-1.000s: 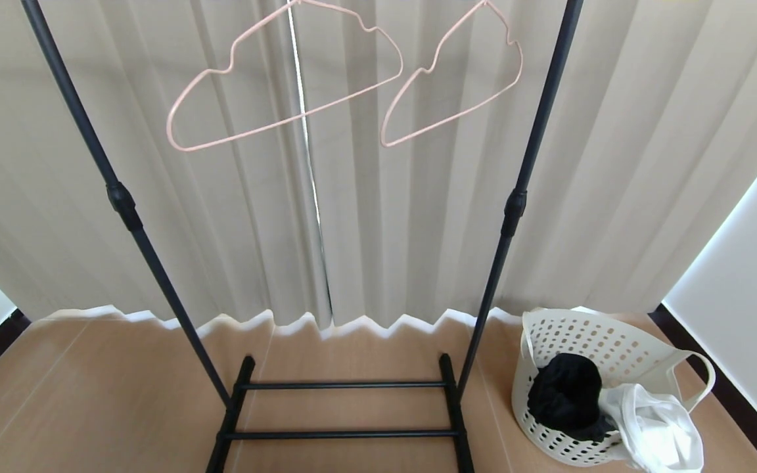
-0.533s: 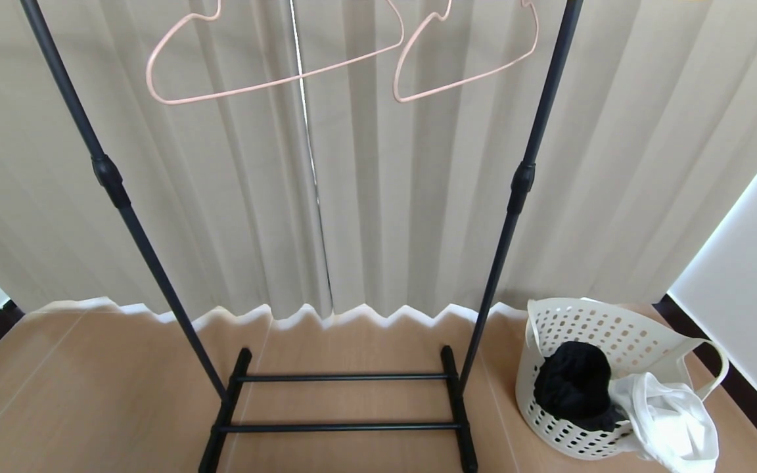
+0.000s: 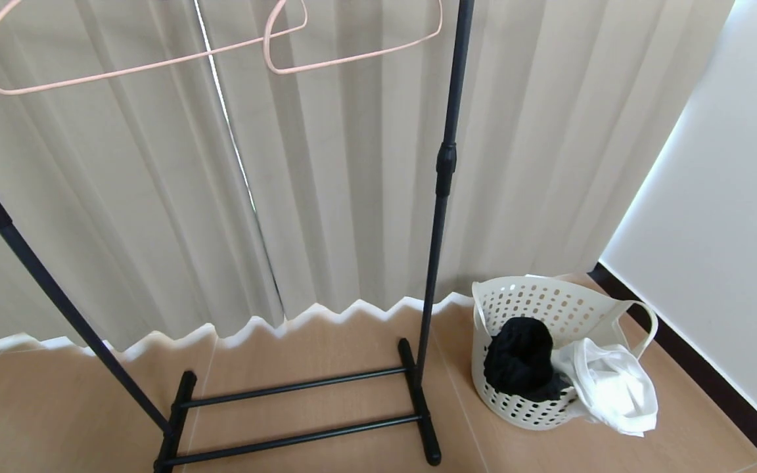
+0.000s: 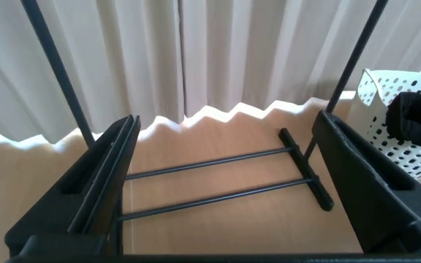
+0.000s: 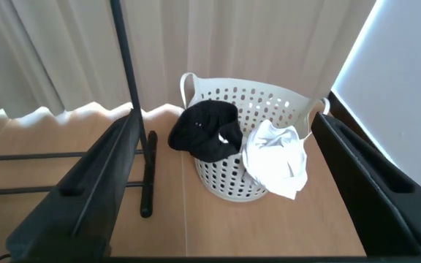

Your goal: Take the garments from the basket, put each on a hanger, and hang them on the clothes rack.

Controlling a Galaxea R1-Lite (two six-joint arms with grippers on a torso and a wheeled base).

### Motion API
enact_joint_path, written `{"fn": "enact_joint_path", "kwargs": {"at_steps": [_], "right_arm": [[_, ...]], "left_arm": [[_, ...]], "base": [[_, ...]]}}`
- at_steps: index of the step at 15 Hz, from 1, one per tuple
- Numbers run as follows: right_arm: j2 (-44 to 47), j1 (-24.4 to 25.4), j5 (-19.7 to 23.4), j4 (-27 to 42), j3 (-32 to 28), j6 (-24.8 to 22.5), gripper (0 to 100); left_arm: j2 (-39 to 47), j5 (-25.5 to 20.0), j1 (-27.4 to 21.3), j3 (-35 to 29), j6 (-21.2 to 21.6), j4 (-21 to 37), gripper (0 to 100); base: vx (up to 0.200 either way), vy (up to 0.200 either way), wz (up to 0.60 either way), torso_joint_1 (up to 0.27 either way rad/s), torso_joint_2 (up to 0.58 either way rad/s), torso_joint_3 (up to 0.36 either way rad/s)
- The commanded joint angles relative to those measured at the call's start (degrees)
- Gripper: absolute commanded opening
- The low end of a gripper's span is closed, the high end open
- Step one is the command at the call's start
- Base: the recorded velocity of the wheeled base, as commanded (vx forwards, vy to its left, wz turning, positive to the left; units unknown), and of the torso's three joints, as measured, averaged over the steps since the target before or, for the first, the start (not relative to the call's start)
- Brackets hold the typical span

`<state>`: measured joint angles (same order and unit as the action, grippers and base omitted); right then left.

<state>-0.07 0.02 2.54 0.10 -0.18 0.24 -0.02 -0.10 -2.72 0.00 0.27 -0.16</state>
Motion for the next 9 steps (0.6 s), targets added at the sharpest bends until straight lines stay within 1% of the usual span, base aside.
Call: {"fn": "enact_joint_path", "kwargs": {"at_steps": [1,7,9], "right_arm": [[0.07,-0.02,0.01,-0.01,0.01,0.02,100],[0.07,-0.02,0.01,-0.01,0.01,0.02,100],[0.07,-0.02,0.01,-0.01,0.01,0.02,100]], "left_arm": [[0.02,0.01,-0.01,0.00,0.00,-0.02,100],[0.02,0.01,-0.01,0.00,0.00,-0.02,100],[0.02,0.01,-0.01,0.00,-0.09,-0.02,100]], "base": [[0.000,-0.200,0.00,-0.002,0.07,0.066],[0.000,-0.200,0.00,0.001,0.02,0.019],[0.000,0.000,0.00,0.000,0.00,0.000]]}}
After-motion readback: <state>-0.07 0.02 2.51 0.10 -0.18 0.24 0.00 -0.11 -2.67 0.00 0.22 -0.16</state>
